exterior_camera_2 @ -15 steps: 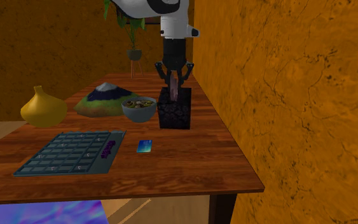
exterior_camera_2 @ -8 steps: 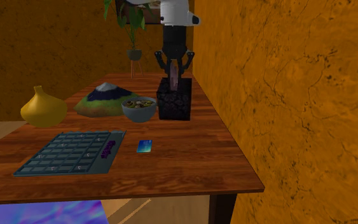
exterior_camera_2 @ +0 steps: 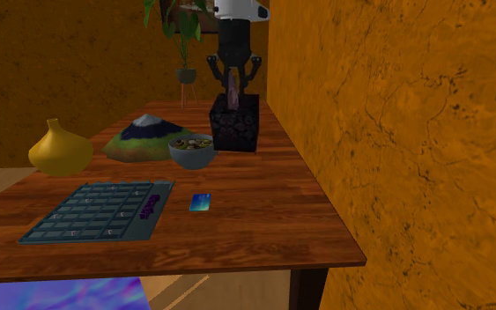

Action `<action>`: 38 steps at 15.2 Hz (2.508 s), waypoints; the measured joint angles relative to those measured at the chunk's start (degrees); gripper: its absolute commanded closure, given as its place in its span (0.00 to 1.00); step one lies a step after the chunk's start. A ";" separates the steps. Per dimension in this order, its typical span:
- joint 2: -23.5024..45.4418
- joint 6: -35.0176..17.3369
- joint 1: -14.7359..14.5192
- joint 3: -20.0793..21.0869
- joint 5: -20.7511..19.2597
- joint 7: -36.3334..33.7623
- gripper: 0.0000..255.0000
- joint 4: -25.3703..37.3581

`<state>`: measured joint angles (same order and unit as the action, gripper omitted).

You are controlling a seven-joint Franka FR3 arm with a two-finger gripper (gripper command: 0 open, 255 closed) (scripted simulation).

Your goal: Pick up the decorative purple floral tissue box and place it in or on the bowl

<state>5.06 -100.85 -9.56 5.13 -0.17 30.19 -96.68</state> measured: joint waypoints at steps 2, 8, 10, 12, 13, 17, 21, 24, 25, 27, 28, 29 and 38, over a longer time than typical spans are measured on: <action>0.65 0.48 -1.43 1.16 -0.15 -2.56 1.00 1.11; 6.04 3.50 -5.79 4.23 -1.22 -10.01 1.00 9.43; 7.92 4.50 -7.49 5.21 -1.70 -12.63 1.00 12.28; 10.98 6.14 -9.21 6.00 -2.44 -14.99 1.00 16.90; 12.36 6.94 -10.17 6.41 -2.76 -16.27 1.00 19.06; 17.79 10.87 -14.11 7.69 -4.21 -20.80 1.00 28.31; 27.73 17.72 -19.43 8.26 -6.47 -24.79 1.00 45.03; 29.11 16.53 -20.13 8.28 -6.74 -25.55 1.00 45.10; 28.99 15.74 -20.15 8.31 -6.72 -25.73 1.00 44.19; 27.49 13.20 -19.70 8.42 -6.47 -25.88 1.00 40.13; 27.26 12.27 -19.53 8.41 -6.42 -25.85 1.00 38.98; 27.17 11.47 -19.45 8.41 -6.40 -25.89 1.00 38.08; 25.08 3.13 -18.45 8.47 -6.08 -26.07 1.00 27.69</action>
<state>30.13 -97.73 -28.00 13.60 -6.25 4.12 -68.99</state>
